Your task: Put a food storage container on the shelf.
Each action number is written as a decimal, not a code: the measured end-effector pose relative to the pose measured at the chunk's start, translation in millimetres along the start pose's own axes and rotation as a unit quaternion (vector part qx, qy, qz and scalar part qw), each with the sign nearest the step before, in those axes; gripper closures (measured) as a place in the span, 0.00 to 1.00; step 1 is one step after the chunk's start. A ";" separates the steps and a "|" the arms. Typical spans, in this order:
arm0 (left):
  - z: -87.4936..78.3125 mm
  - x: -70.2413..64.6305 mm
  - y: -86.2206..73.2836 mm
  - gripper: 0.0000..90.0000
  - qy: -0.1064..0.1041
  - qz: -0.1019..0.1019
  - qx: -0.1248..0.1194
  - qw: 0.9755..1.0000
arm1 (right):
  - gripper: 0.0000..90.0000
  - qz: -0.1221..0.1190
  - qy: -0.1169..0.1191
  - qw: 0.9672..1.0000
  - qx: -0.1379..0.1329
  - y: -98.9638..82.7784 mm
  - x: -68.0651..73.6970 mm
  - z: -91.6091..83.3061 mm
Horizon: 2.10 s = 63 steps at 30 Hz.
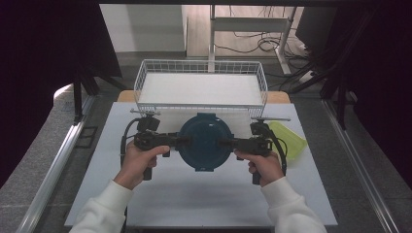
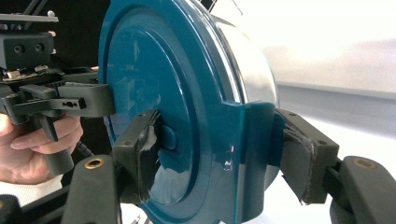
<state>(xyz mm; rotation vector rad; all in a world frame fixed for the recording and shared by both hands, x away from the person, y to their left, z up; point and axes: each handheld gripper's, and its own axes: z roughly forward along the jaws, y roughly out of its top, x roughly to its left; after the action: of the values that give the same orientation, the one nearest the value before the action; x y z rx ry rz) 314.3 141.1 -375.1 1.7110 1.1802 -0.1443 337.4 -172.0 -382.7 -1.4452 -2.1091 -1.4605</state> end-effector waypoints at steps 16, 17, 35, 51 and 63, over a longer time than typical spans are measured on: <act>-10.9 -6.3 32.5 0.45 0.002 0.012 -0.017 1.000 | 0.38 -0.011 0.002 1.000 -0.009 34.1 11.9 -5.6; -11.6 -6.4 35.1 0.45 0.003 0.013 -0.017 1.000 | 0.38 -0.010 0.002 1.000 -0.009 36.8 12.4 -5.7; -15.9 -2.1 83.2 0.46 0.001 0.020 -0.023 1.000 | 0.39 -0.014 0.003 1.000 -0.018 84.0 17.3 -5.3; -19.3 8.9 132.1 0.46 -0.008 0.018 -0.034 0.999 | 0.39 -0.024 -0.001 1.000 -0.016 138.5 21.6 -1.3; -13.2 24.0 158.5 0.46 -0.012 0.011 -0.039 0.999 | 0.39 -0.026 -0.009 1.000 -0.011 173.2 17.2 6.6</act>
<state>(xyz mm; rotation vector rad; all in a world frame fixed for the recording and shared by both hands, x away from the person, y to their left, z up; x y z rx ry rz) 440.7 164.6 -278.4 1.6491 1.1358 -0.1039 468.4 -150.3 -270.0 -1.4252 -2.1639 -1.4997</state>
